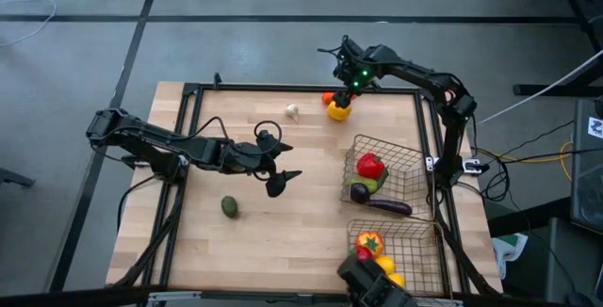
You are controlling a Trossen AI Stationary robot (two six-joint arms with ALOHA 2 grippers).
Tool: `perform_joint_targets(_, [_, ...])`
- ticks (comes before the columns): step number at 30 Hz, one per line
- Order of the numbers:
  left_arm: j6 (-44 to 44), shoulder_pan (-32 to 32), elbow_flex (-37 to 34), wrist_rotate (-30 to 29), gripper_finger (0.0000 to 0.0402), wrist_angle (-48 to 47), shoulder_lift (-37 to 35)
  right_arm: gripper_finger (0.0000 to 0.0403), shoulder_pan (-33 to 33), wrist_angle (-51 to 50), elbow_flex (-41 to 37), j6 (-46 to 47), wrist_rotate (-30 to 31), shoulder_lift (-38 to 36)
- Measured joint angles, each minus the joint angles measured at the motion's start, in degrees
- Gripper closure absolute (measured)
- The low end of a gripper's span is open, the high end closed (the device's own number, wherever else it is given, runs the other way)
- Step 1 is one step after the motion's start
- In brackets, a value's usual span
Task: Sort produce into baskets
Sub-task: Put the yellow bell pepper into the top wire basket
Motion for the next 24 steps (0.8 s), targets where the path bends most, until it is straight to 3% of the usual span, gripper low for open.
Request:
perform_joint_targets(9, [0.2, -1.0, 0.0, 0.0, 0.0009, 0.0, 0.0, 0.0020, 2.2, 0.4, 0.0, -0.4, 2.3, 3.4])
perform_joint_targets(14, [0.2, -1.9, 0.0, 0.0, 0.0009, 0.0, 0.0, 0.0020, 2.3, 0.4, 0.0, 0.1, 7.9, 4.9])
perform_joint_targets(24, [0.2, -2.4, 0.0, 0.0, 0.0009, 0.0, 0.0, 0.0020, 2.2, 0.6, 0.0, 0.0, 5.5, 6.7])
